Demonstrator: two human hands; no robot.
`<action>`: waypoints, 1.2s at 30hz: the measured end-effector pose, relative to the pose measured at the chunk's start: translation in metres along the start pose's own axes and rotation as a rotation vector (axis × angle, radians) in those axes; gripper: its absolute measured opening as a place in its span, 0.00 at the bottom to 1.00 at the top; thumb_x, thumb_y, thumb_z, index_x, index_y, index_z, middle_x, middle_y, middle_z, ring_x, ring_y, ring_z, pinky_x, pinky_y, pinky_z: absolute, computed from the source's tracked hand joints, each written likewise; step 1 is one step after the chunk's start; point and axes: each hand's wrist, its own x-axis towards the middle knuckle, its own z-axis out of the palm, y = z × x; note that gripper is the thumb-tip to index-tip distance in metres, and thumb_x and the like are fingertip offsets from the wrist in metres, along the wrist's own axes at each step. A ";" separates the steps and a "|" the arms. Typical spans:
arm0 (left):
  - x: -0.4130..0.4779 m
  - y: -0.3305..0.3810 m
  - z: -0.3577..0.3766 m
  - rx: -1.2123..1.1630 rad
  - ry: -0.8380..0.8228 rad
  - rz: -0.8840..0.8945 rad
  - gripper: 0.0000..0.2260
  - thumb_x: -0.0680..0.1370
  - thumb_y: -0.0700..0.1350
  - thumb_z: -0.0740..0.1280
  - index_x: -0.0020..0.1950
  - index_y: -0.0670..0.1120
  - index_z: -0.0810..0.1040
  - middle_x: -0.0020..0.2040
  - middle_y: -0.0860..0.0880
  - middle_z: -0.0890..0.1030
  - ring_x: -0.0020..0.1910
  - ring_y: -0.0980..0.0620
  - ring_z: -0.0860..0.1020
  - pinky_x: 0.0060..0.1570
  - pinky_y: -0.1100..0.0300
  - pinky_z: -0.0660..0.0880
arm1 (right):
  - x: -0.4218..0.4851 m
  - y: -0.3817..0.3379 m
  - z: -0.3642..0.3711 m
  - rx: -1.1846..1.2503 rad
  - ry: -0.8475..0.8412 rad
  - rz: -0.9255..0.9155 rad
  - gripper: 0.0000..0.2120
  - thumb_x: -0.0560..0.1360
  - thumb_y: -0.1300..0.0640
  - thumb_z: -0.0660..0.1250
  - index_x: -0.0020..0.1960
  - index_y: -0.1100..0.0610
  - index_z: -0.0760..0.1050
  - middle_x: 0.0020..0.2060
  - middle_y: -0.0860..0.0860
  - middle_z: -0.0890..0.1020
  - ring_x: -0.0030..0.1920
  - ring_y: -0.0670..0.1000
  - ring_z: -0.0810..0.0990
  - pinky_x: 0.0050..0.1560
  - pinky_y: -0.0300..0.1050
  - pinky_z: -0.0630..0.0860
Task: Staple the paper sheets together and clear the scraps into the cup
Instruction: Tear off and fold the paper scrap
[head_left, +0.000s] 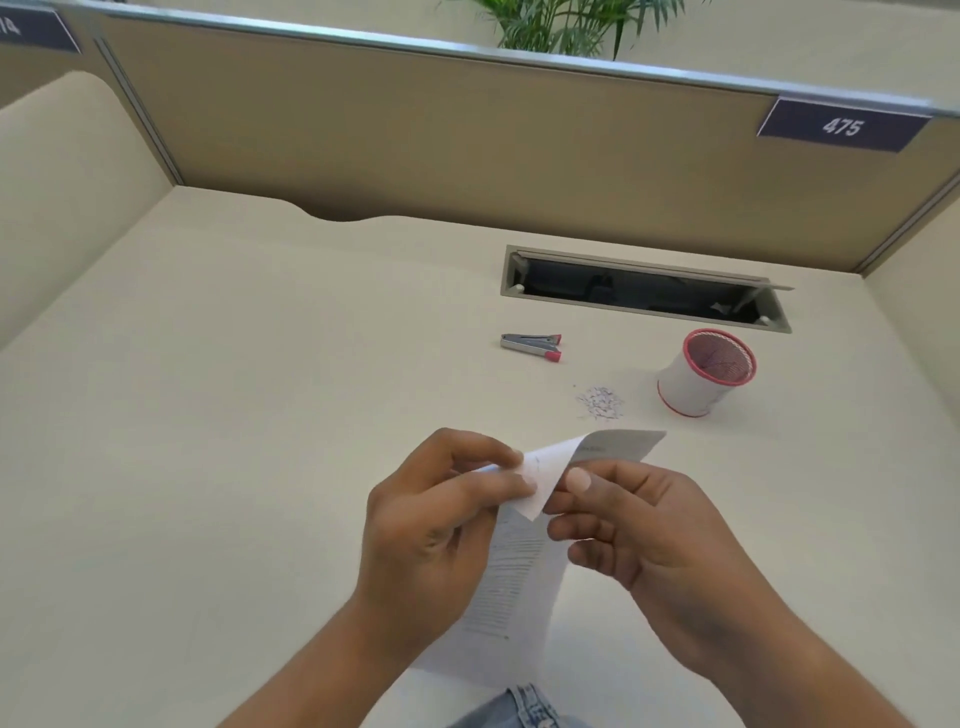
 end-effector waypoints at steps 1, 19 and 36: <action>-0.001 0.005 -0.002 0.007 0.003 0.025 0.06 0.81 0.43 0.66 0.50 0.49 0.82 0.51 0.51 0.80 0.46 0.53 0.82 0.40 0.62 0.77 | -0.004 -0.001 0.001 0.000 -0.003 -0.011 0.23 0.59 0.46 0.78 0.45 0.61 0.84 0.41 0.57 0.85 0.36 0.49 0.81 0.35 0.38 0.77; -0.006 0.043 -0.014 0.092 0.026 0.212 0.03 0.81 0.40 0.68 0.51 0.46 0.82 0.52 0.50 0.80 0.44 0.52 0.82 0.39 0.59 0.77 | -0.036 -0.003 0.011 -0.029 -0.041 -0.215 0.27 0.57 0.42 0.80 0.44 0.62 0.83 0.34 0.56 0.80 0.37 0.54 0.73 0.40 0.43 0.71; -0.003 0.047 -0.015 0.041 0.039 0.140 0.05 0.81 0.41 0.67 0.50 0.47 0.83 0.51 0.51 0.80 0.46 0.55 0.82 0.44 0.66 0.76 | -0.039 -0.009 0.015 -0.032 -0.096 -0.265 0.26 0.59 0.42 0.78 0.46 0.62 0.83 0.36 0.56 0.81 0.36 0.50 0.74 0.37 0.38 0.71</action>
